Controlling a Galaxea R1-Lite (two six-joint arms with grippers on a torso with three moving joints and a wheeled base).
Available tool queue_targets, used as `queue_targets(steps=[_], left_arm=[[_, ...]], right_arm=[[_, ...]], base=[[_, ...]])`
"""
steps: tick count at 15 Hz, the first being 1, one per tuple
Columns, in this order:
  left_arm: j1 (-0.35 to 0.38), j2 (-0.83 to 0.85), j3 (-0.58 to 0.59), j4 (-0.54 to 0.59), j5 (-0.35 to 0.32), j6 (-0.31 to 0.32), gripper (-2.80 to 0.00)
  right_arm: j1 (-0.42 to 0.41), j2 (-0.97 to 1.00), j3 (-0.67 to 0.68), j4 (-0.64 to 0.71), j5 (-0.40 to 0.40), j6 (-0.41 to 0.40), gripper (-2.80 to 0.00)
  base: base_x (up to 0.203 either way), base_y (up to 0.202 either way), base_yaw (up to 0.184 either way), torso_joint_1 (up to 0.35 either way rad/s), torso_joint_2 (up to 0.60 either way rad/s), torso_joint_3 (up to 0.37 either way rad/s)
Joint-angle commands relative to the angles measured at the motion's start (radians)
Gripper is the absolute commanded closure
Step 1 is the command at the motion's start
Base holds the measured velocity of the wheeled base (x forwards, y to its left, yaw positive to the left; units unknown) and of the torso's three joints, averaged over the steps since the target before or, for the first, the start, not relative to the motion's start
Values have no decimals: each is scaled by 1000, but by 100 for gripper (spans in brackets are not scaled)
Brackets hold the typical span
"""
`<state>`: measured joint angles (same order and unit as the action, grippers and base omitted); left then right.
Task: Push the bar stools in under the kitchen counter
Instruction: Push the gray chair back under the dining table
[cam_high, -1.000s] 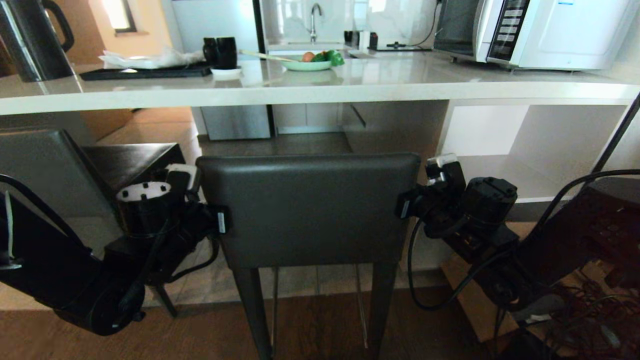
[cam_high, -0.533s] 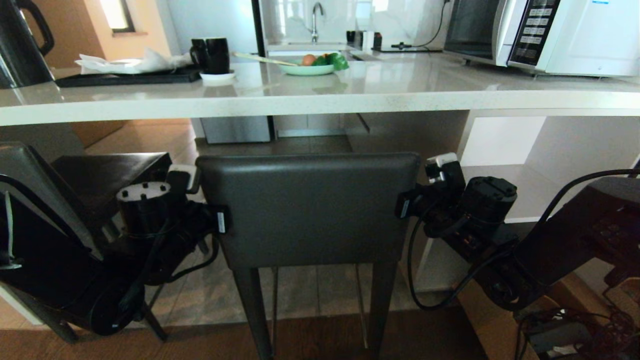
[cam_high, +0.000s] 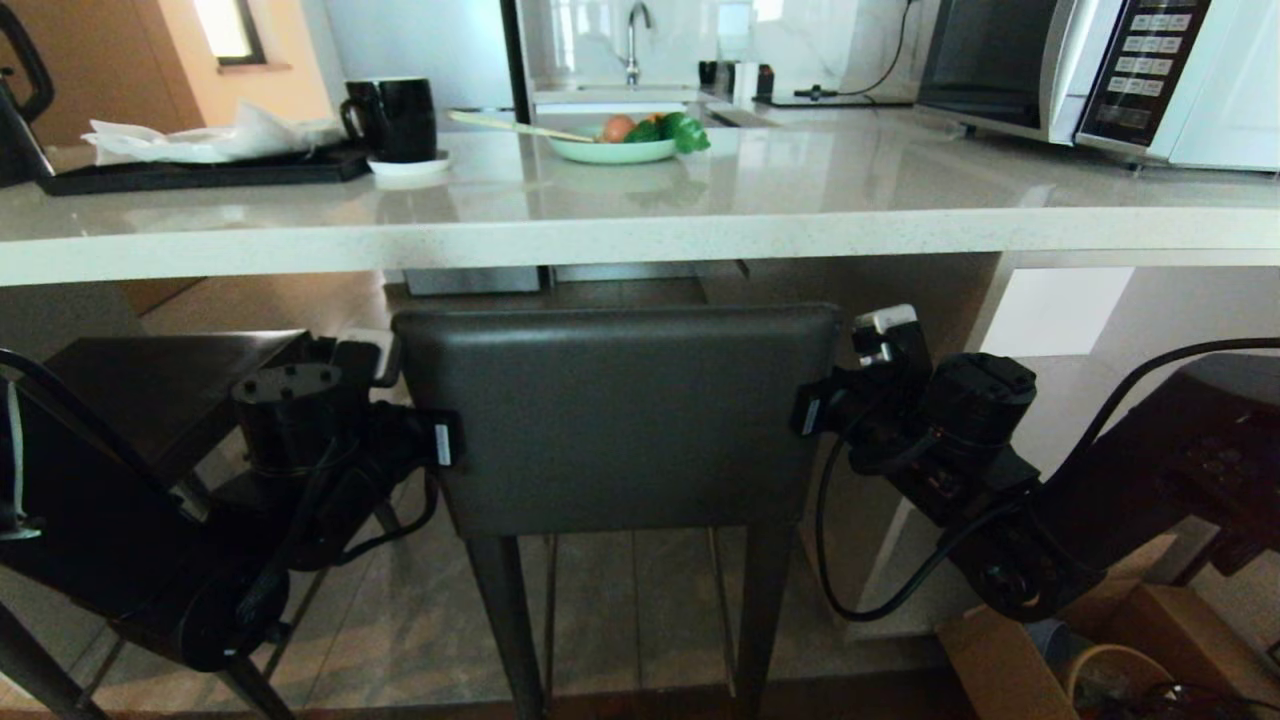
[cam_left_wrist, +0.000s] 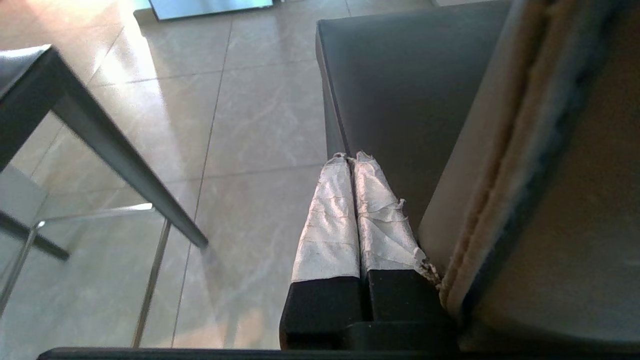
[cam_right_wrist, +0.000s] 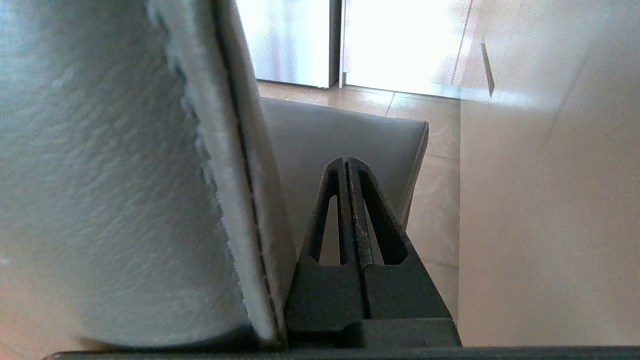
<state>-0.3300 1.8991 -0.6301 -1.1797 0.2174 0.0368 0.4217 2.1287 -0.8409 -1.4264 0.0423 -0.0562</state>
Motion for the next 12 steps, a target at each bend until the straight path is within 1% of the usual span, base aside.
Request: queue_targets(steps=[1,3,4,9,10,11,12], left_arm=[[0,-6,1,-9,2,0,0],[-4,-8,4,-15,2,-2,0],[-4,-9,10,-16,2,-2,0],[7,-40,36,-18,0,-8,0],[24,-50,38,-18,0,-9,0],[61,-59,41,-18,-4,-8,0],[113,-68,43,-17,-12,-8,0]], right_arm=[[1,-3,0,-8,1,-1,0],[2,-3,2,-8,1,-2,0],[2,-5,7,-8,1,-2,0],[-10,-7,9,-35,1,2,0],[-36,-11,11,-35,-1,6,0],[-80,-15,16,-35,-6,9,0],[-137,-19,22,-36,-7,10,0]], base=[[187,0,0,5,2,2],[173,0,1,3,3,5],[96,0,9,12,6,1],[0,0,0,0,0,0],[0,0,0,0,0,0],[0,0,0,0,0,0],[0,0,0,0,0,0]])
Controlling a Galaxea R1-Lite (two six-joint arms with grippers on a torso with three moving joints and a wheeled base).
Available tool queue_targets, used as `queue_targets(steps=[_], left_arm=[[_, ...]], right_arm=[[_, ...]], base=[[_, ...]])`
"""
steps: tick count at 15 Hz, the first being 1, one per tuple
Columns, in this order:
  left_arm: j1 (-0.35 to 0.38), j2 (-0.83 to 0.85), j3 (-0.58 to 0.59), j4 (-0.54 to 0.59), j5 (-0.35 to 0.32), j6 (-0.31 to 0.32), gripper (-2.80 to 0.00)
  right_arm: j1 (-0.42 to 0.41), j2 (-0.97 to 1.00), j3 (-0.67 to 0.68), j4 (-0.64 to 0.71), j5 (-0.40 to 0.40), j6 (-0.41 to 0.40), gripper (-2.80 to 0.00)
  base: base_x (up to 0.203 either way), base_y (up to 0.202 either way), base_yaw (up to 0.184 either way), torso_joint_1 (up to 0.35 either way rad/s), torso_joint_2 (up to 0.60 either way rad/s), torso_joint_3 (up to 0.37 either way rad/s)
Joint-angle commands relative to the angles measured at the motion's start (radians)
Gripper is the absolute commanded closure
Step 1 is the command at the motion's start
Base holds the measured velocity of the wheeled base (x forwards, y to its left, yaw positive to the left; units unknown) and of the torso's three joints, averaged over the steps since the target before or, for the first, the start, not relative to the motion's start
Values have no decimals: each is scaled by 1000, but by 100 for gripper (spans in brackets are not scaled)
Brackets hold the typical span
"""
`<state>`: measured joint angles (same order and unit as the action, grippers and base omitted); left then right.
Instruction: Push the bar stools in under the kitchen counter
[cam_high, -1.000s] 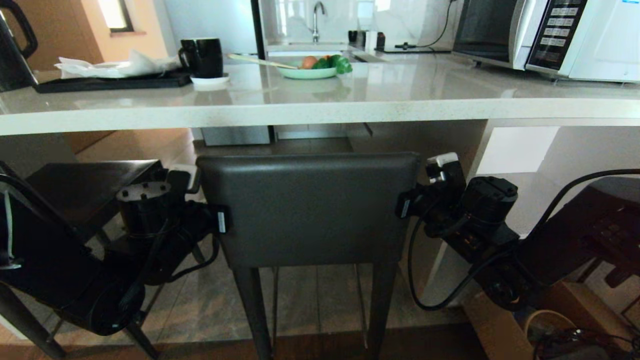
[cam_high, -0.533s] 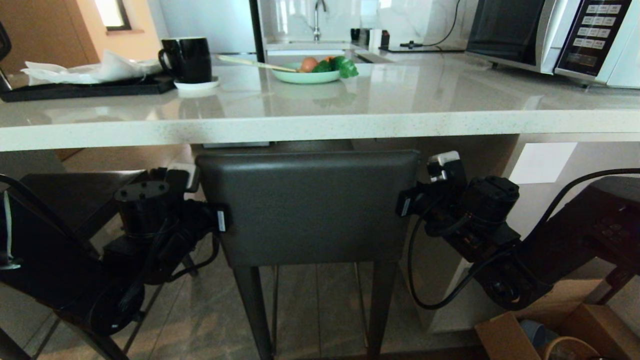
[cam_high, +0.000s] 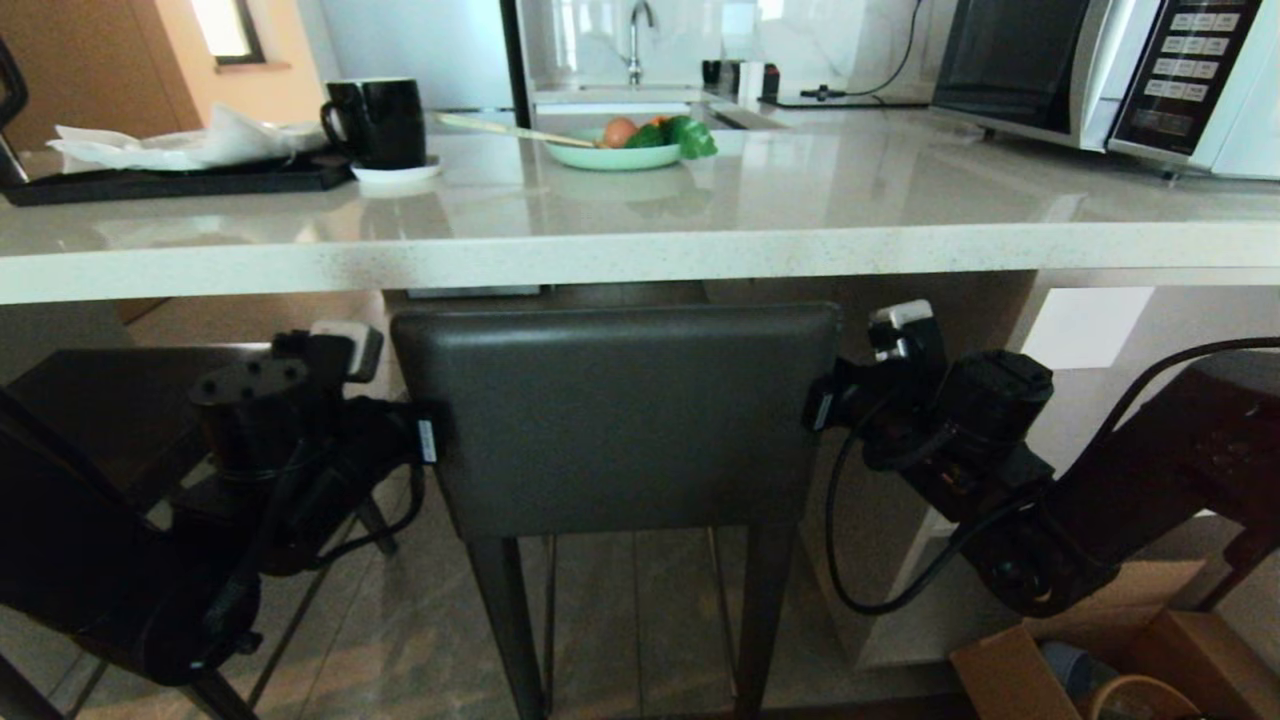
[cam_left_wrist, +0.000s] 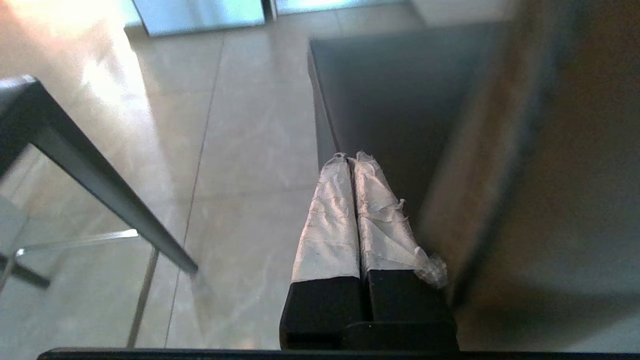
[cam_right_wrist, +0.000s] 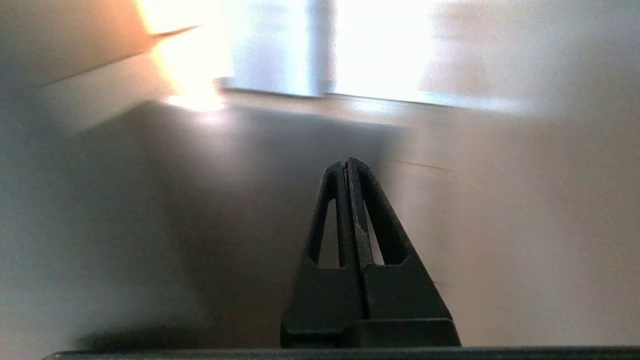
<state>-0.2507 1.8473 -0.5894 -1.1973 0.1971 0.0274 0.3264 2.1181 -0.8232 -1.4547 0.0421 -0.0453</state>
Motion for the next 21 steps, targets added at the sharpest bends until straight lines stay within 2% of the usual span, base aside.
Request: queue_targets(steps=[1,3,7,9,11,15,17,18,20,21], left_arm=[[92,-21,5,1,-9,1,0],[174,-34,35,0,-67,0,0],[168,-100,121,-6,-80,-14,0],[164,-161,169,-7,-80,-25,0],[163,-265,240,-6,-80,-31,0],[165,-590,376,26,-78,-41,0],[167,-767,397,124,-74,-40,0],[169,-868,397,209,-72,-39,0],[172,-1072,382,419,-69,-39,0],[173,-1180,363,552,-68,-39,0]], right_arm=[[-101,-17,12,-12,-2,1,0],[-177,-46,26,-28,36,17,0],[-161,-78,105,-60,59,16,0],[-132,-126,194,-73,51,15,0],[-112,-237,314,-74,44,7,0],[-110,-557,510,-75,22,-32,0],[-120,-717,616,-75,7,-38,0],[-142,-800,661,-75,4,-40,0],[-188,-972,713,-27,7,-44,0],[-200,-1077,720,47,9,-45,0]], base=[[0,0,0,0,0,0],[0,0,0,0,0,0],[0,0,0,0,0,0],[0,0,0,0,0,0],[0,0,0,0,0,0],[0,0,0,0,0,0],[0,0,0,0,0,0],[0,0,0,0,0,0],[0,0,0,0,0,0],[0,0,0,0,0,0]])
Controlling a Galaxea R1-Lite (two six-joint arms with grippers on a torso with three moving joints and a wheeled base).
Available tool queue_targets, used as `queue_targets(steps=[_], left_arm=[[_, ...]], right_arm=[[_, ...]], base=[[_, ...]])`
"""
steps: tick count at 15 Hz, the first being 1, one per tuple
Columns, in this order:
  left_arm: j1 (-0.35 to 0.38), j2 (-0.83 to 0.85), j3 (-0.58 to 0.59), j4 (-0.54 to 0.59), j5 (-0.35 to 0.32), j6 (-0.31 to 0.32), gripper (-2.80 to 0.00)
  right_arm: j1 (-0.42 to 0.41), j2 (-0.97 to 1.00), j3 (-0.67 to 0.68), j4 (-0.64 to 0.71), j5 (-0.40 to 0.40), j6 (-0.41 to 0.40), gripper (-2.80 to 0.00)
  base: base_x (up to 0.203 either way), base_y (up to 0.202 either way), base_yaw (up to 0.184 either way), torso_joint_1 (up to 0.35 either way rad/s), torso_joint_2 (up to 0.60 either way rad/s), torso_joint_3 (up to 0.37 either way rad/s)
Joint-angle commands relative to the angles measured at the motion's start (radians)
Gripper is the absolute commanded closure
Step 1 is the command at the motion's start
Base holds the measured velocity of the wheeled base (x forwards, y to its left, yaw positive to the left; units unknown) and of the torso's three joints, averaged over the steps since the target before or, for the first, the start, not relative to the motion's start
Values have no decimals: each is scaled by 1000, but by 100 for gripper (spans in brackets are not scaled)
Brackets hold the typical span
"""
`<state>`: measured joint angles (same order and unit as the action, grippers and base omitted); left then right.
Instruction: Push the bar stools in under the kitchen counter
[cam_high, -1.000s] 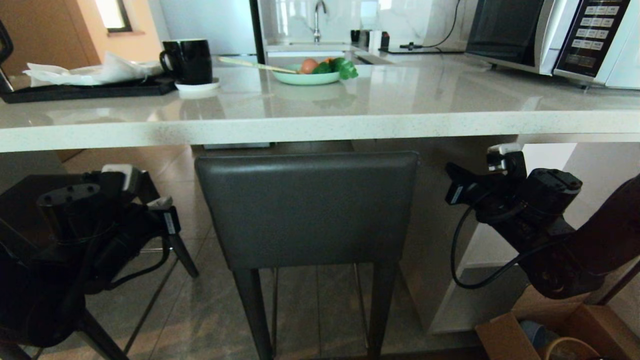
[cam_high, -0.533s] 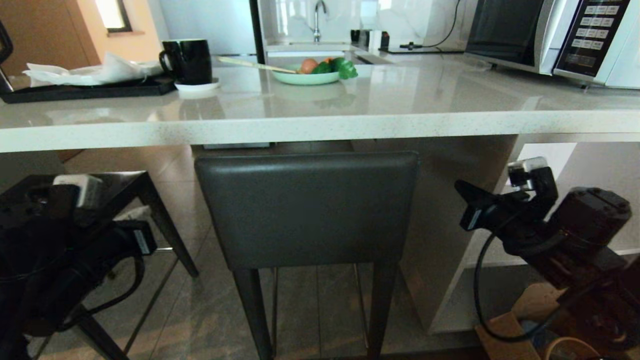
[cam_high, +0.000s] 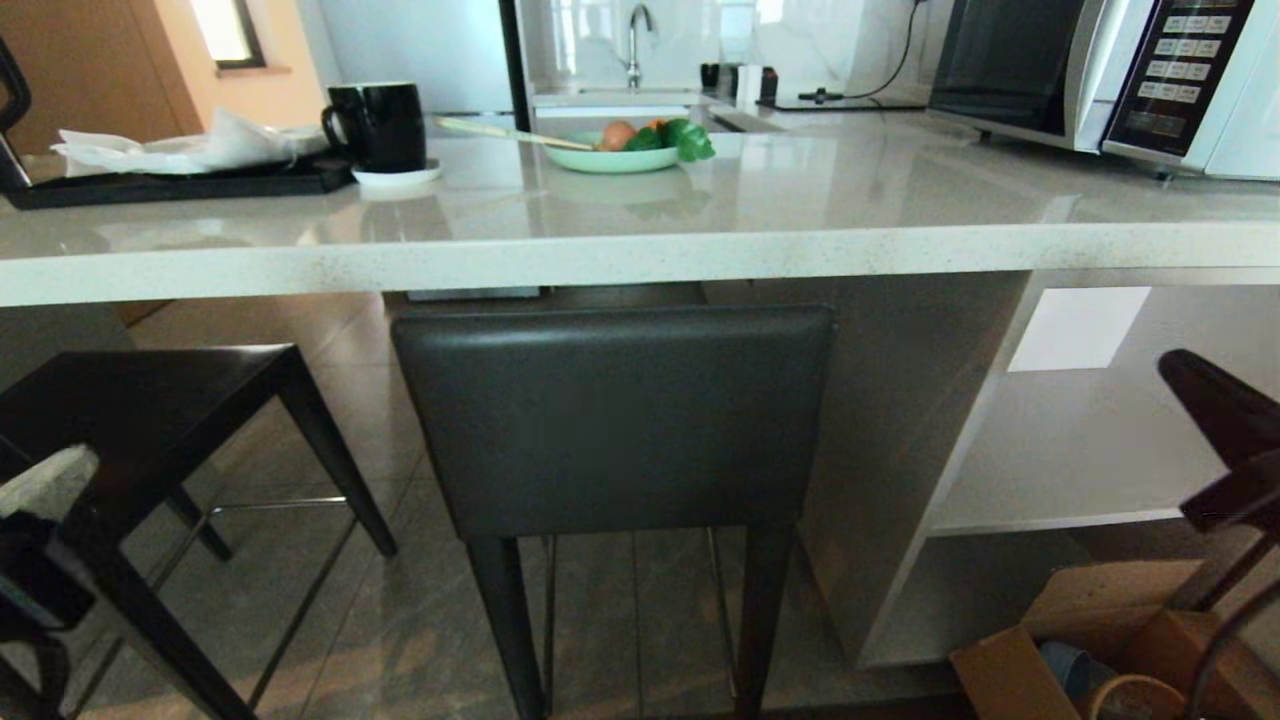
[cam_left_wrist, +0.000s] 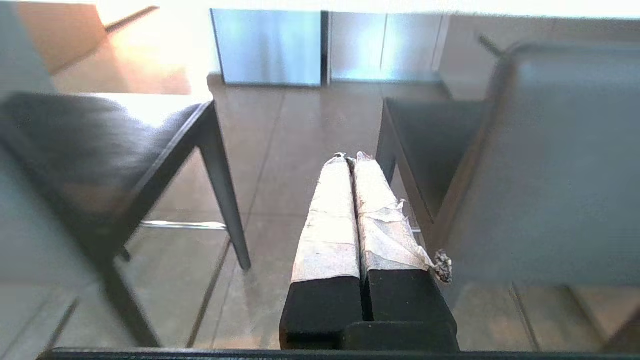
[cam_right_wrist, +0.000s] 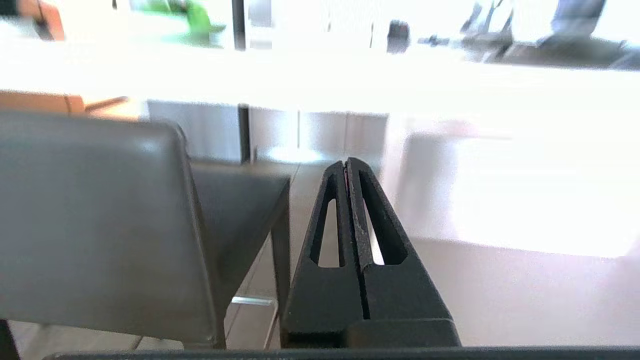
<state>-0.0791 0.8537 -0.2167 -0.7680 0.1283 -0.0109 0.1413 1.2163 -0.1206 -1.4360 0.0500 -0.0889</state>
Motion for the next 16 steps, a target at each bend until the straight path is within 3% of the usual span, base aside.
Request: queue_targets(steps=[1,4,6,8,11,14,16], left_arm=[[2,-293,-35,264,2,-1,0],[2,-541,-136,693,3,-4,0],[4,-565,-200,742,30,-7,0],[4,-566,-224,739,69,-10,0],[112,-620,-217,768,48,4,0],[83,-745,-89,808,-25,14,0],[79,-841,10,826,-132,20,0]], right_arm=[[-24,-290,11,138,3,-2,0],[-73,-640,-73,637,26,-2,0],[-121,-834,-132,929,41,-3,0],[-157,-964,-171,1114,38,-4,0],[-167,-995,-195,1212,31,-7,0],[-154,-1079,-117,1217,84,-34,0],[-149,-1201,-20,1233,90,-54,0]], base=[[0,0,0,0,0,0],[0,0,0,0,0,0],[0,0,0,0,0,0],[0,0,0,0,0,0],[0,0,0,0,0,0],[0,0,0,0,0,0],[0,0,0,0,0,0]])
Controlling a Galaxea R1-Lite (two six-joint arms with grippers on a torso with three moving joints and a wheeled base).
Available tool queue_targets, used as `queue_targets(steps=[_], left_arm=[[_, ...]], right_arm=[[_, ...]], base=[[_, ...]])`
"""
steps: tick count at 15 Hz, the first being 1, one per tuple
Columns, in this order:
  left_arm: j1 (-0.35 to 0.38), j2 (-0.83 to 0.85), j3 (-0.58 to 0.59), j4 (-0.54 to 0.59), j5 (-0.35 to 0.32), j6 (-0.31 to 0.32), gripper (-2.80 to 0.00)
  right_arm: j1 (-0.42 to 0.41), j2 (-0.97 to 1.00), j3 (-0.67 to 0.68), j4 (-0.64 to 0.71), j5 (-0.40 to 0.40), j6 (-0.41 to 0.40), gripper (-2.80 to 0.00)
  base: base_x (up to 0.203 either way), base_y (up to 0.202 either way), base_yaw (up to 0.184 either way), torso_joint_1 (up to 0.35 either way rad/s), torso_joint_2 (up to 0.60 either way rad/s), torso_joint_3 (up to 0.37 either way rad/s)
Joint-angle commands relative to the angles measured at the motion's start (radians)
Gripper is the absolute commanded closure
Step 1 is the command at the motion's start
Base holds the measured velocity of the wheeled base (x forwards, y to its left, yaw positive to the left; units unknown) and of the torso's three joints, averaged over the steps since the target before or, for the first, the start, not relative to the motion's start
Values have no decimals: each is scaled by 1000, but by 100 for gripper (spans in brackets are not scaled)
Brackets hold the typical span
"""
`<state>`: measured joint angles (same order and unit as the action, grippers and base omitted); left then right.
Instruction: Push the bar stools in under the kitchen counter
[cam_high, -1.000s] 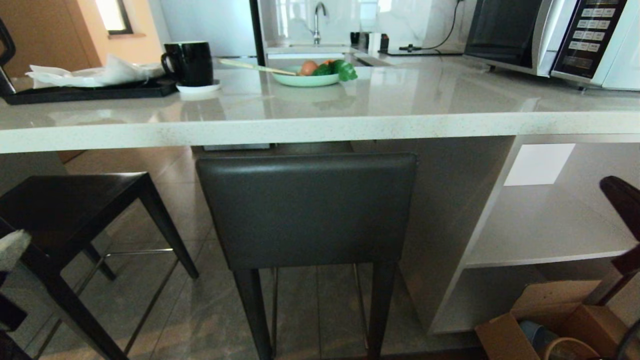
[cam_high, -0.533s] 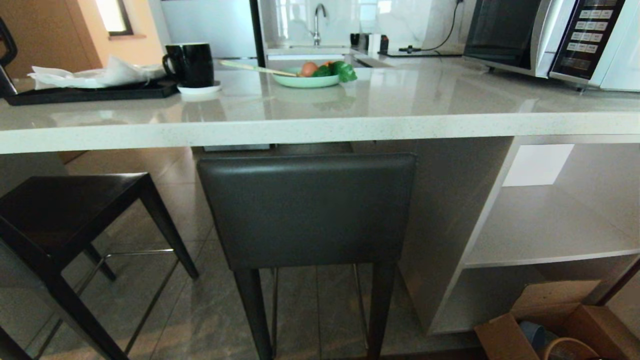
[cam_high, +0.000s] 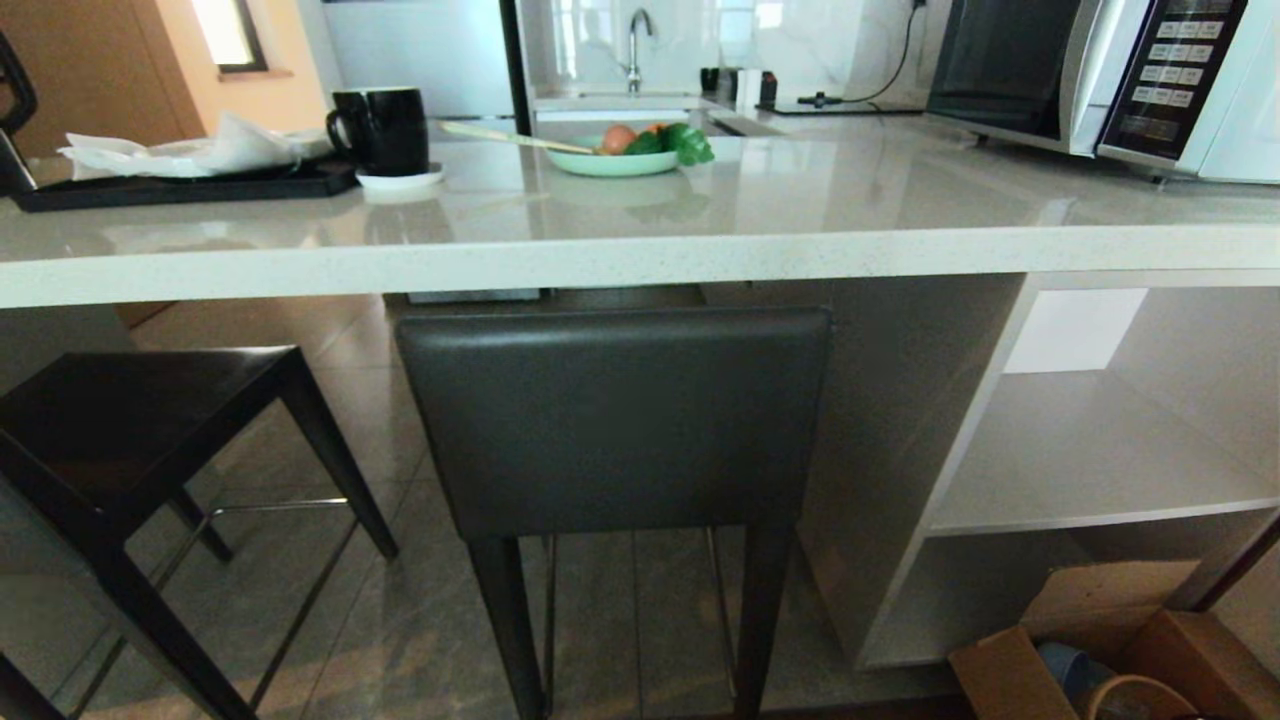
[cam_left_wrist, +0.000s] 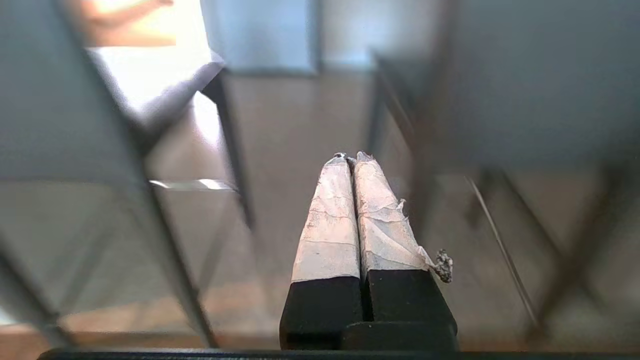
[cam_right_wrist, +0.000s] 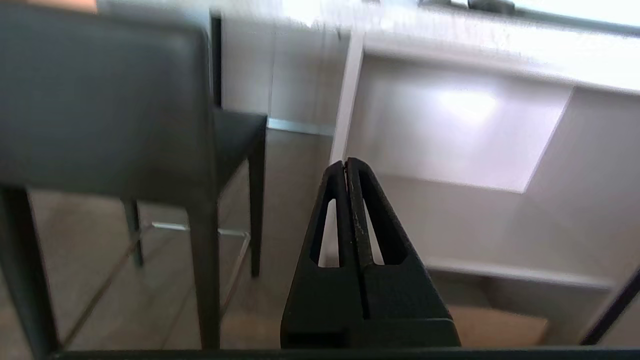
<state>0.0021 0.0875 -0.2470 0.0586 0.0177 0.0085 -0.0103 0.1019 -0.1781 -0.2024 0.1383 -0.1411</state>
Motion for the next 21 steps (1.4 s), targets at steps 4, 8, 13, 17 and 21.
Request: queue_targets(steps=[4,8,13,17,21], left_arm=[[-5,-83,221,-3,-54,52,0],[-5,-83,247,-56,-44,75,0],[-7,-83,247,-60,-45,56,0],[-7,-82,247,-62,-14,-20,0],[-7,-81,247,-63,-13,-22,0]], right_arm=[[6,-102,180,55,-45,-29,0],[7,-102,178,203,-81,0,0],[7,-102,178,204,-105,71,0],[7,-102,178,204,-106,74,0],[9,-102,178,201,-109,100,0]], base=[[0,0,0,0,0,0],[0,0,0,0,0,0],[0,0,0,0,0,0],[0,0,0,0,0,0],[0,0,0,0,0,0]])
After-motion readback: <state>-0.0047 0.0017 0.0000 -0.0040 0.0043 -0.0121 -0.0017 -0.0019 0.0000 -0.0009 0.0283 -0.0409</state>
